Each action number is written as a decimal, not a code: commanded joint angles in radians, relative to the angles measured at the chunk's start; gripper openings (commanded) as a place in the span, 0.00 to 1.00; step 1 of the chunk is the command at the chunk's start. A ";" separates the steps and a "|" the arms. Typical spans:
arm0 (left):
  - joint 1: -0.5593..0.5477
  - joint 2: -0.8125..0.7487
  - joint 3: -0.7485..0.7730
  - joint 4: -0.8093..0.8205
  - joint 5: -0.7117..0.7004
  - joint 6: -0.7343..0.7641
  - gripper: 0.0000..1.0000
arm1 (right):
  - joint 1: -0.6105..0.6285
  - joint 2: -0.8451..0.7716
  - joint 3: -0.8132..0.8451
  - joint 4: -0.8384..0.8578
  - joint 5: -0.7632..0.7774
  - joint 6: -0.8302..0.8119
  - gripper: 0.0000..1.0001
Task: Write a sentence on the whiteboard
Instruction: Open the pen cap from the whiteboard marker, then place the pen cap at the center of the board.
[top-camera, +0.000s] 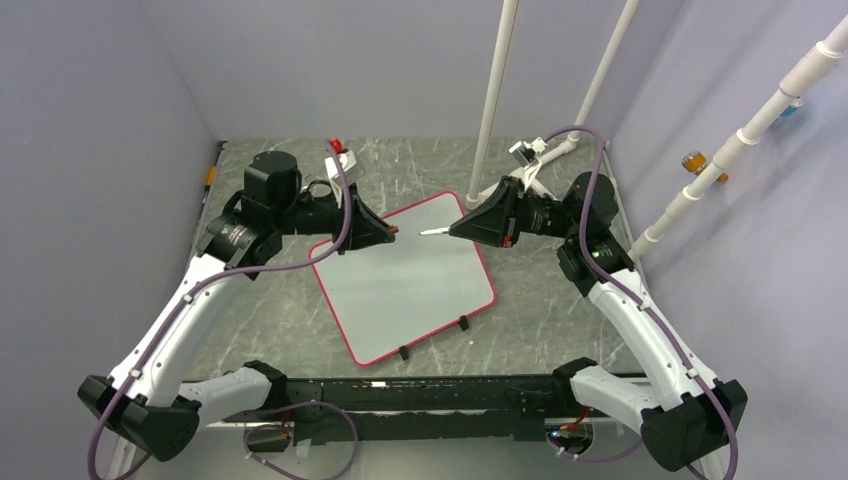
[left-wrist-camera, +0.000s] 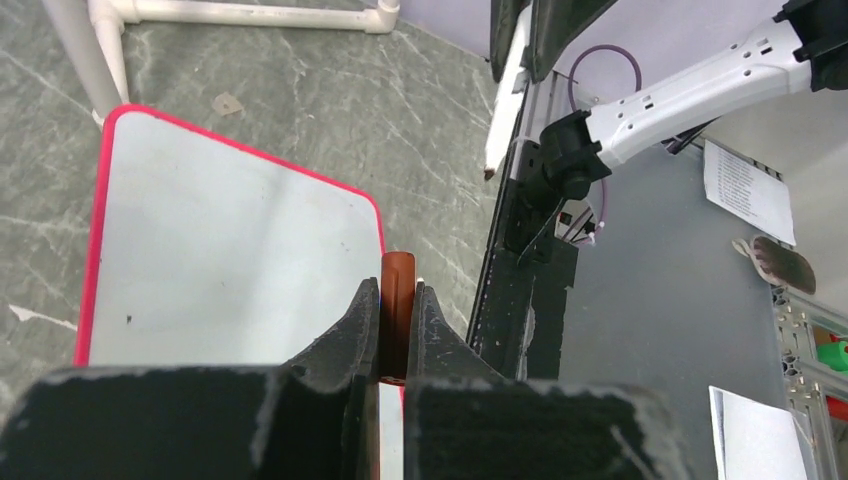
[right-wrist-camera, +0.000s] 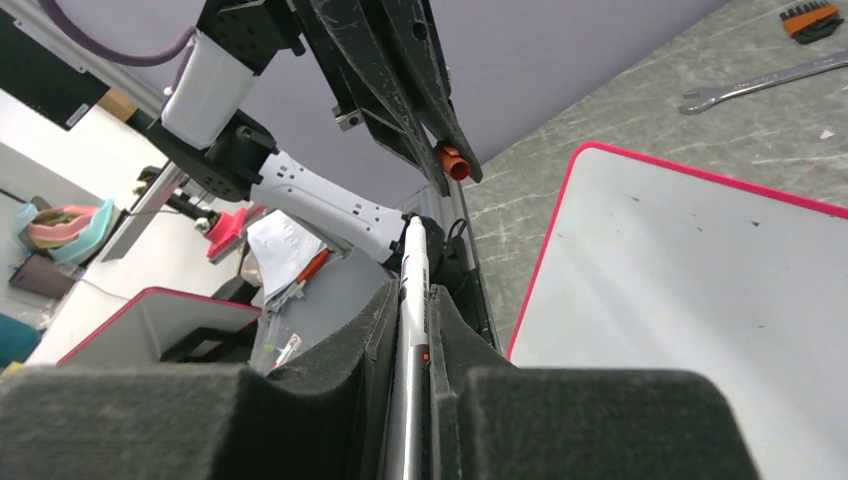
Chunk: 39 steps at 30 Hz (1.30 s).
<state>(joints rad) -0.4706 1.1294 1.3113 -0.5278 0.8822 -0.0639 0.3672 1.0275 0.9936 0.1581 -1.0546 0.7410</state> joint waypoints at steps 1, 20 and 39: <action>0.025 -0.063 -0.049 -0.004 -0.051 -0.001 0.00 | 0.001 -0.026 -0.006 0.055 -0.023 0.017 0.00; 0.113 -0.457 -0.379 -0.249 -1.144 -0.415 0.00 | 0.013 -0.006 -0.026 -0.077 0.133 -0.040 0.00; 0.167 -0.320 -0.820 -0.103 -1.416 -0.866 0.02 | 0.030 -0.044 -0.089 -0.204 0.288 -0.125 0.00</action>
<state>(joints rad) -0.3222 0.7536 0.5159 -0.7300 -0.4683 -0.8268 0.3935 0.9966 0.9131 -0.0391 -0.7963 0.6460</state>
